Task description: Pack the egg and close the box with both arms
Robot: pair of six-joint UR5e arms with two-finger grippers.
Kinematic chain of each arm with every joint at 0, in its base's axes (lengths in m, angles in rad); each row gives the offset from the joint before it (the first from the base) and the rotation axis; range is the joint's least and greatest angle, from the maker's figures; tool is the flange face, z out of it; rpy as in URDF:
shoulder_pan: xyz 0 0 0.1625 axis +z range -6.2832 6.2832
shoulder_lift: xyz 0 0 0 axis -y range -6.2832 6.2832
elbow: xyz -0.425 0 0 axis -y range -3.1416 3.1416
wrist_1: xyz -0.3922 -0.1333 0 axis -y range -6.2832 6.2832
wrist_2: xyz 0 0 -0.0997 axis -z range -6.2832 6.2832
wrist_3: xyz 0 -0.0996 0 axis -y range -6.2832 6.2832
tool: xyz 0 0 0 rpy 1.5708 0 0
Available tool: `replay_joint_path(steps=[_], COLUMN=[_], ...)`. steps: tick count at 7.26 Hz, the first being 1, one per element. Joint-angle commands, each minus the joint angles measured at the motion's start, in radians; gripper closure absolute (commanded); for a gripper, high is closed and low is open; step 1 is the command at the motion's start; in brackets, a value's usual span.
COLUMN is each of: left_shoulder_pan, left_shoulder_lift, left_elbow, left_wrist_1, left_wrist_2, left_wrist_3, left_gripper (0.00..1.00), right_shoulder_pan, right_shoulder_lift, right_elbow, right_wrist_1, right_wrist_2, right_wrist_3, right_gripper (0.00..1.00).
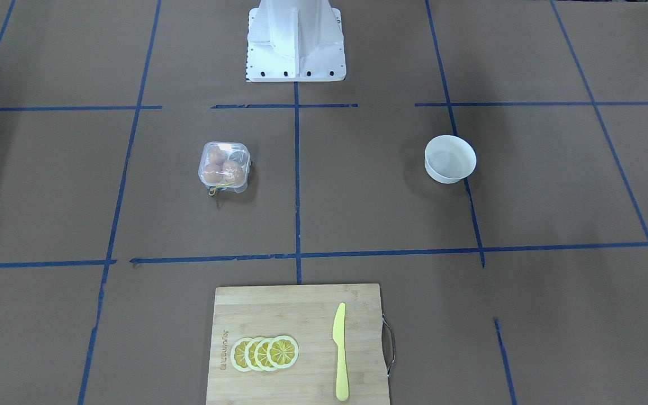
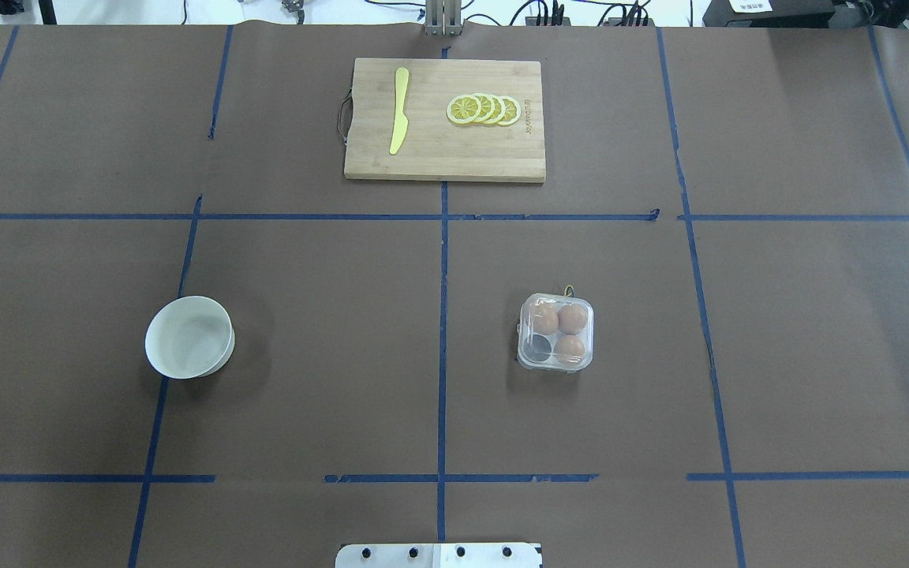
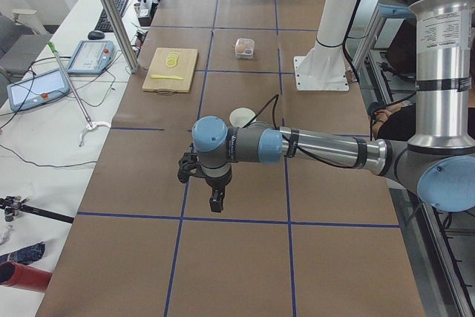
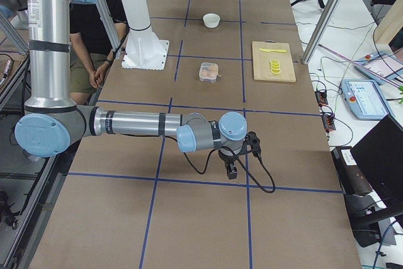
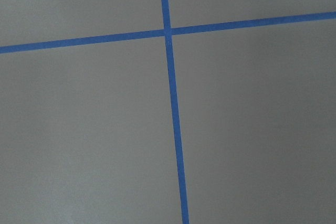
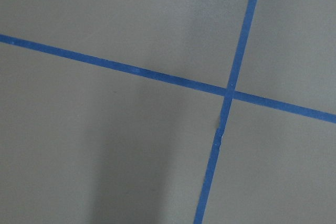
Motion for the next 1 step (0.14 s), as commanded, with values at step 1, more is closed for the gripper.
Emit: replay_joint_path(steps=[1], left_shoulder_pan=[-0.003], left_shoulder_lift=[-0.003], left_elbow=[-0.01], left_wrist_1=[0.001], left_wrist_2=[-0.001], left_wrist_3=[0.0], left_gripper=[0.0], right_shoulder_pan=[0.0], right_shoulder_lift=[-0.005], right_elbow=[0.022], right_wrist_1=[-0.005], right_wrist_2=[-0.001], right_wrist_3=[0.0], right_gripper=[0.0])
